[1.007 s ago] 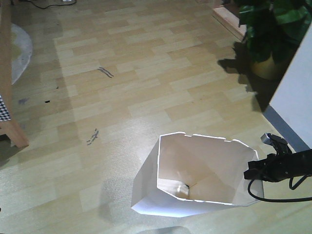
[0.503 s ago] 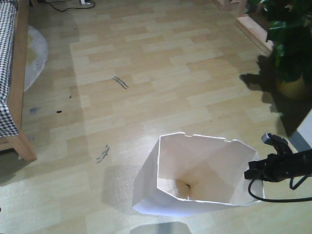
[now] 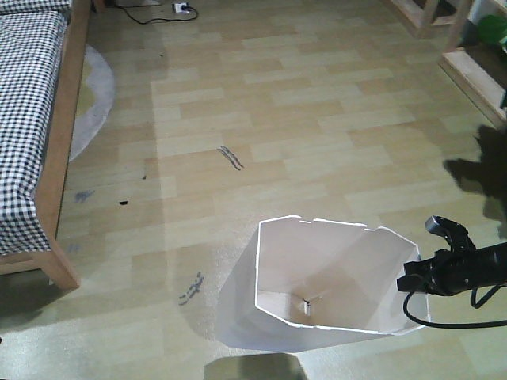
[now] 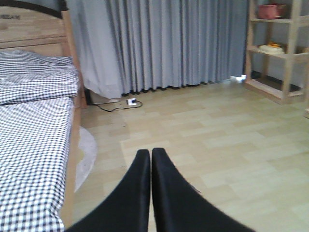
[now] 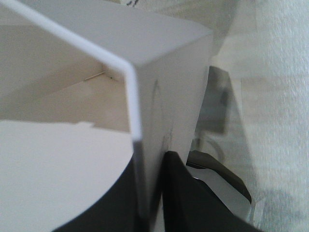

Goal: Move trash bin to bedside with robot
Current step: 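Hold the bin in the right gripper while the base turns toward the bed, then carry the bin in the right gripper to the floor beside the bed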

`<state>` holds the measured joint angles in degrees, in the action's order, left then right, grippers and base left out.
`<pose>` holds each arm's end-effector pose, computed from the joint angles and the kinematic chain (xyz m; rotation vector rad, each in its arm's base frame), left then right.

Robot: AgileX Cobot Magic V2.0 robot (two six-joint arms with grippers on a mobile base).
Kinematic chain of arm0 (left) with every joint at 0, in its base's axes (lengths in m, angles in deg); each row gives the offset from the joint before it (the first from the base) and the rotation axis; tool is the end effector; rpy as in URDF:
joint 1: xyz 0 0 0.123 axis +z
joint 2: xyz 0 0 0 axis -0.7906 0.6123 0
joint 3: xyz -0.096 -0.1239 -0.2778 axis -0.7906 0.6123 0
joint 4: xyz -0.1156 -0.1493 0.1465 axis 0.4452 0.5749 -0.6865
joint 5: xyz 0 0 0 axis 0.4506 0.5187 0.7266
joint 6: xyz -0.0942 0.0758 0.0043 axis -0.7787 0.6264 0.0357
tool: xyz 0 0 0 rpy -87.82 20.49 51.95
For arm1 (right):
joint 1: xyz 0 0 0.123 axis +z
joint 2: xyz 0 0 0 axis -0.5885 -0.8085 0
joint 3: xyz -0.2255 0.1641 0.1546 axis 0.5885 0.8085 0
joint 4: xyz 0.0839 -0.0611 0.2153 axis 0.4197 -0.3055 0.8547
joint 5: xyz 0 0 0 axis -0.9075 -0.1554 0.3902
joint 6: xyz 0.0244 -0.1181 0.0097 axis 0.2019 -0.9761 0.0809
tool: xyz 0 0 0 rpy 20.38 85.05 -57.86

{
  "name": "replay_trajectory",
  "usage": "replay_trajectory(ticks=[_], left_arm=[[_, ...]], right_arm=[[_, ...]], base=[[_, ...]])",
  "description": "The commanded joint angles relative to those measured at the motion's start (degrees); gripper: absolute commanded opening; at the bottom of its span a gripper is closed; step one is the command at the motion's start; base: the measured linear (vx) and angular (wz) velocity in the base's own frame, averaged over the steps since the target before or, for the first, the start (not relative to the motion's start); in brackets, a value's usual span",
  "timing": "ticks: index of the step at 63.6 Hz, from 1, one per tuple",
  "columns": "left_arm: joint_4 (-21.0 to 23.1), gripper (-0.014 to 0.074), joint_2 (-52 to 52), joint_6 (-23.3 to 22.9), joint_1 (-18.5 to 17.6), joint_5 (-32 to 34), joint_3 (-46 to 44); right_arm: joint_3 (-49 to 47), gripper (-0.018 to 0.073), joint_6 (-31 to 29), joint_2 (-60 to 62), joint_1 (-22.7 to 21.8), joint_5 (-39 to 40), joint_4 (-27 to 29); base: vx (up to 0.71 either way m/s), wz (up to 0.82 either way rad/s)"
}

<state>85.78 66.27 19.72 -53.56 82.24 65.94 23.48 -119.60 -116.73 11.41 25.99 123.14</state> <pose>0.0388 -0.0004 0.1904 -0.0010 1.6178 -0.0296 0.3169 -0.0680 -0.0275 0.0365 2.8082 0.8504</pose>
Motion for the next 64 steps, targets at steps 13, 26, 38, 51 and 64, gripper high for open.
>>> replay_trajectory(ticks=[13,26,38,51,64], left_arm=[[0.07,-0.0006,-0.32,-0.20,0.06,4.24,-1.38],[0.07,-0.0006,-0.32,-0.20,0.06,4.24,-1.38],[0.07,-0.0006,-0.32,-0.20,0.06,4.24,-1.38],[0.07,-0.0006,-0.32,-0.20,0.06,4.24,-1.38],[0.07,-0.0006,-0.32,-0.20,0.06,4.24,-1.38]], right_arm=[[-0.22,-0.0005,0.09,3.97,-0.24,-14.84,2.49],[-0.22,-0.0005,0.09,3.97,-0.24,-14.84,2.49],[-0.22,-0.0005,0.09,3.97,-0.24,-14.89,2.55],[-0.22,-0.0005,0.09,3.97,-0.24,-14.89,2.55],[-0.22,-0.0005,0.09,3.97,-0.24,-14.89,2.55]], base=[[0.41,0.22],[0.40,0.17],[0.40,0.10],[0.41,0.00],[0.40,-0.04]])
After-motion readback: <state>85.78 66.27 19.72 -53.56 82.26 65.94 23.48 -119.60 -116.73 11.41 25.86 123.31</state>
